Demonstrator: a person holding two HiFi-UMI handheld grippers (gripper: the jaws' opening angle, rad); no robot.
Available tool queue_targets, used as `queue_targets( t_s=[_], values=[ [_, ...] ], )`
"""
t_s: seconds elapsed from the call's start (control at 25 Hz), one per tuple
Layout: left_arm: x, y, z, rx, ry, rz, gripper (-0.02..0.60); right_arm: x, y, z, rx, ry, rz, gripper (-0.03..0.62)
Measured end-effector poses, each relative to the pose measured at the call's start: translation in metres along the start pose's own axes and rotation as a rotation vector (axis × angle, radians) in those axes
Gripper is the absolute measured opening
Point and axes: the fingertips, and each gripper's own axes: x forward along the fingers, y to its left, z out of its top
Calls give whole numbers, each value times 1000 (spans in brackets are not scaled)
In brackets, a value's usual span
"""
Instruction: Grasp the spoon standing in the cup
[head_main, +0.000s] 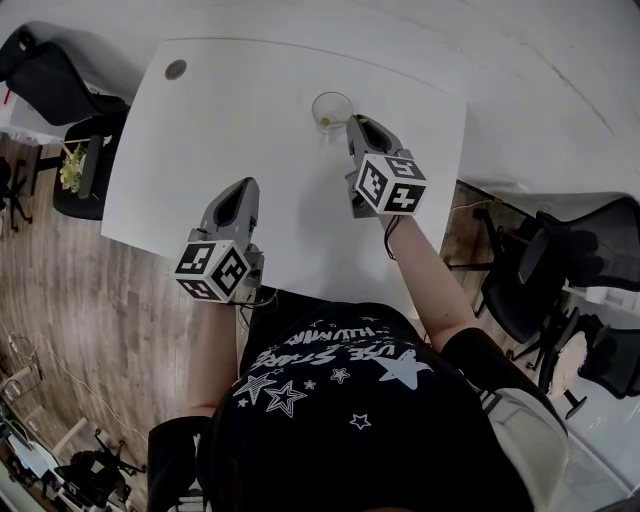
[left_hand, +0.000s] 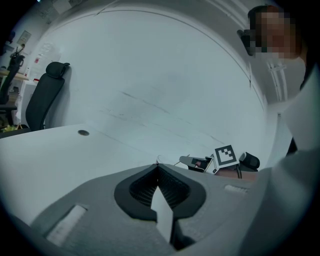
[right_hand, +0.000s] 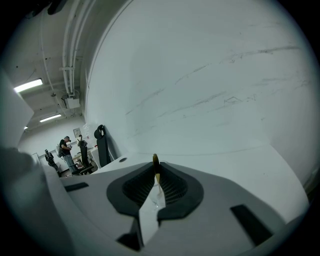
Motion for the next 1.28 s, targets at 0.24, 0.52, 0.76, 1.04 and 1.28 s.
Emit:
queue_targets(
  t_s=[0.24, 0.52, 0.76, 1.04, 1.28],
  values=[
    [-6, -1, -1, -2, -6, 11, 8, -1, 0, 2, -13, -4, -5, 17],
    [-12, -2, 2, 2, -17, 27, 8, -4, 2, 5, -13, -10, 4, 17],
    [-18, -11, 4, 8, -34, 38, 8, -11, 1, 14, -15, -28, 20, 15],
    [-32, -25, 3, 20, -51, 58, 8, -25, 1, 26, -15, -58, 41, 15],
    [-43, -31, 6, 34, -74, 81, 8, -31, 3, 34, -15, -76, 59, 15]
  ],
)
